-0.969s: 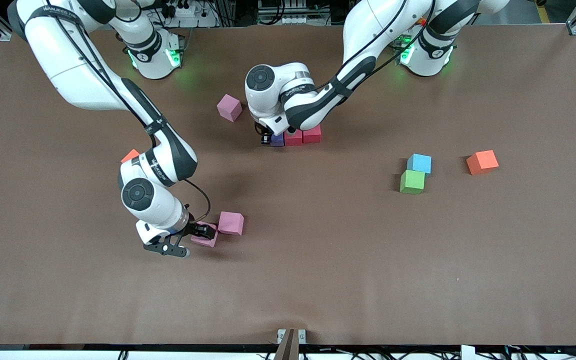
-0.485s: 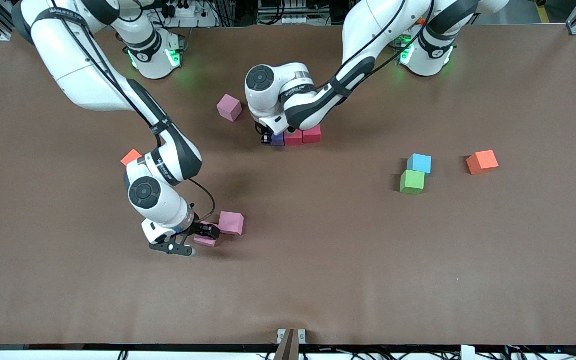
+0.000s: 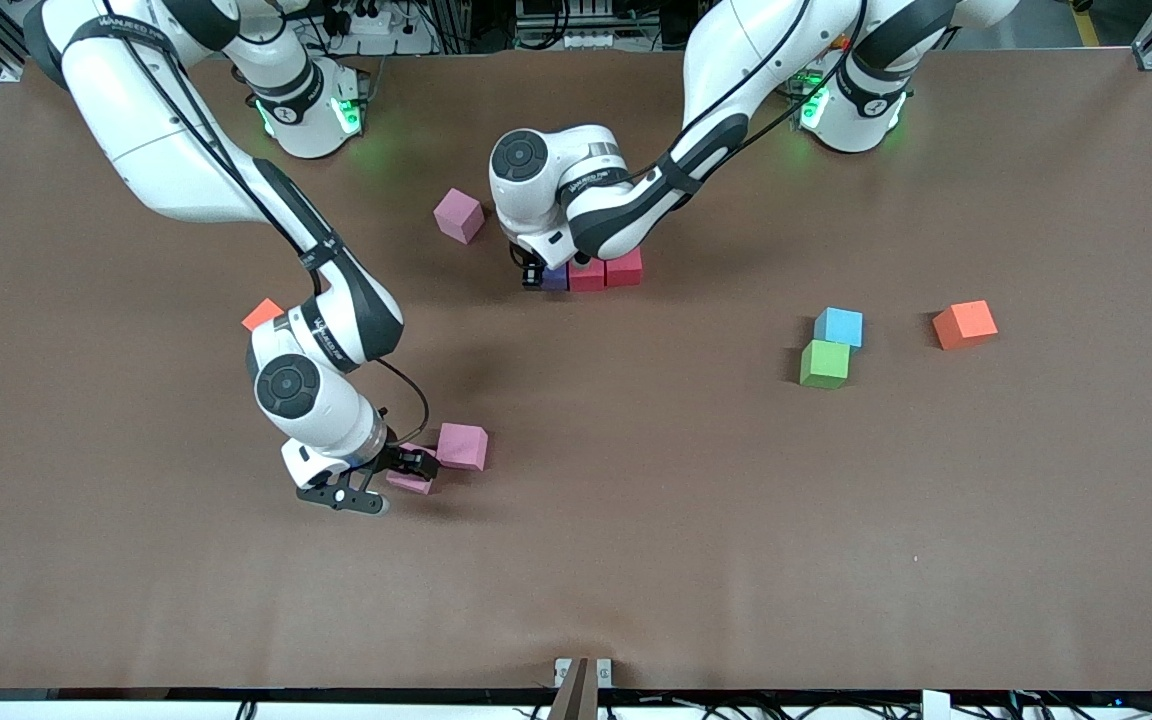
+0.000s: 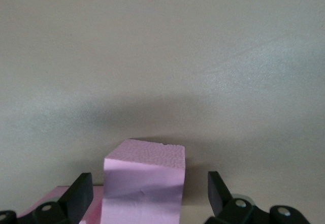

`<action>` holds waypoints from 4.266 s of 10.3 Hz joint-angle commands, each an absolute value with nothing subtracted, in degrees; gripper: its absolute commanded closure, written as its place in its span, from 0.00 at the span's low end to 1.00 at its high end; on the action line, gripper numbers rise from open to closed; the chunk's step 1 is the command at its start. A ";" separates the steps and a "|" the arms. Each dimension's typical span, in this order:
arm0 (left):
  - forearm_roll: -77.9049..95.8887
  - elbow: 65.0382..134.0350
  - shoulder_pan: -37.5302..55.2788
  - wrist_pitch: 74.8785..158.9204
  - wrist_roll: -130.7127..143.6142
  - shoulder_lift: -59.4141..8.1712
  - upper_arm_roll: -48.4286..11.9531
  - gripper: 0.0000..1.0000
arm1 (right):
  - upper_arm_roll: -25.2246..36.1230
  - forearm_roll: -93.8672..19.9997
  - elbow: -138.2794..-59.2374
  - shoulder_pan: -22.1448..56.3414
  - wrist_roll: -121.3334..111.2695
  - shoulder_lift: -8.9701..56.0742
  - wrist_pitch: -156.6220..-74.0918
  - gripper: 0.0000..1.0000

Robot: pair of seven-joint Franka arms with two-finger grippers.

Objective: Form number 2 with 11 blocks

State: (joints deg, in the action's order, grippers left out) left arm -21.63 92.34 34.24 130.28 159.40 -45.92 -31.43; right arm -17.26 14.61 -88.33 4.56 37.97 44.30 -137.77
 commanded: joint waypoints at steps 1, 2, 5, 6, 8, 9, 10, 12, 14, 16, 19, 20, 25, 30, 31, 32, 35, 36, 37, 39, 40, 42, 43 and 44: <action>-23.91 93.43 34.90 130.17 170.94 -44.91 -31.64 0.00 | -16.52 14.41 -85.61 5.54 39.02 45.44 -137.02 0.00; -23.30 93.51 34.28 129.64 171.47 -44.13 -31.73 0.00 | -16.44 14.50 -85.87 5.54 39.20 45.61 -137.20 0.00; -22.59 93.60 34.19 127.97 172.27 -41.32 -32.60 0.00 | -15.74 14.59 -86.04 6.76 41.30 47.10 -137.81 0.00; -22.24 93.60 33.93 127.88 172.27 -40.26 -32.78 0.00 | -15.30 14.59 -85.96 7.38 41.48 47.54 -137.90 0.00; -22.24 93.60 33.05 127.44 171.74 -36.93 -32.70 0.00 | -15.12 14.59 -86.04 7.65 41.40 47.64 -137.99 0.18; -22.32 93.60 31.39 126.31 170.52 -35.44 -32.78 0.00 | -14.77 14.68 -86.04 7.65 41.40 47.55 -137.90 0.22; -22.24 93.60 30.16 124.82 167.38 -33.85 -32.70 0.00 | -14.24 14.76 -86.13 7.73 41.40 47.55 -137.90 0.28; -23.46 93.69 28.67 115.88 160.27 -29.64 -32.61 0.00 | -14.15 14.77 -86.13 7.73 41.40 47.20 -137.38 0.44; -23.29 93.61 23.15 114.00 148.94 -26.38 -32.69 0.00 | -14.15 14.50 -86.22 7.73 41.22 45.45 -136.67 0.53; -22.41 93.95 18.65 112.43 135.77 -23.83 -32.78 0.00 | -14.50 14.24 -85.70 7.65 41.05 41.94 -130.99 0.53; -22.41 93.52 12.51 111.97 116.00 -22.15 -32.96 0.00 | -15.55 13.36 -86.83 10.27 40.52 34.83 -125.18 0.52; -21.72 93.52 9.17 111.97 110.19 -21.63 -33.66 0.00 | -15.73 12.40 -87.10 12.11 40.69 32.98 -124.29 0.52; -13.74 93.60 -3.93 107.68 78.64 -18.64 -34.19 0.00 | -15.65 11.68 -90.53 25.81 43.59 32.51 -125.14 0.52; -11.51 94.13 -16.42 99.68 44.43 -17.14 -34.19 0.00 | -15.73 14.50 -91.14 30.67 43.77 37.26 -126.39 0.52; -11.43 94.74 -18.70 99.41 39.16 -17.23 -34.19 0.00 | -15.73 14.41 -92.36 31.02 45.51 37.27 -126.73 0.53; -11.25 95.70 -20.46 99.49 35.98 -17.40 -34.19 0.00 | -15.82 14.41 -92.81 31.63 50.49 37.09 -127.52 0.52; -11.25 97.63 -22.06 100.28 30.25 -19.24 -34.19 0.00 | -15.91 15.55 -98.67 30.85 50.98 36.04 -135.22 0.52; -11.34 99.56 -22.15 102.37 28.58 -19.51 -34.02 0.00 | -16.17 15.64 -100.96 29.37 49.24 34.99 -137.00 0.52; -11.77 102.10 -22.15 104.65 27.09 -19.51 -33.84 0.00 | -16.61 15.64 -102.20 29.09 48.17 34.02 -137.37 0.52; -11.60 104.76 -22.68 109.14 24.00 -21.43 -33.75 0.00 | -17.22 15.64 -103.88 29.01 47.99 32.53 -137.37 0.52; -12.04 105.03 -22.07 109.86 23.91 -22.23 -33.66 0.00 | -18.53 15.64 -104.41 28.05 47.81 32.17 -137.37 0.52; -12.13 106.25 -21.19 111.61 23.82 -23.03 -33.66 0.00 | -19.33 15.73 -106.42 28.04 48.42 32.08 -138.85 0.52; -12.04 107.56 -20.31 113.88 23.91 -23.03 -33.66 0.00 | -19.68 15.73 -108.09 27.86 48.60 31.91 -141.22 0.52; -12.04 108.97 -19.43 116.08 24.08 -23.11 -33.31 0.00 | -19.86 15.73 -110.28 26.90 48.60 31.30 -143.85 0.52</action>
State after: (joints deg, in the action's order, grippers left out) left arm -12.66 106.42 -20.49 113.09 24.76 -24.02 -33.57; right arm -18.41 15.00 -105.17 29.38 48.22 33.96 -140.35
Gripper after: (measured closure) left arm 0.000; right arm 0.405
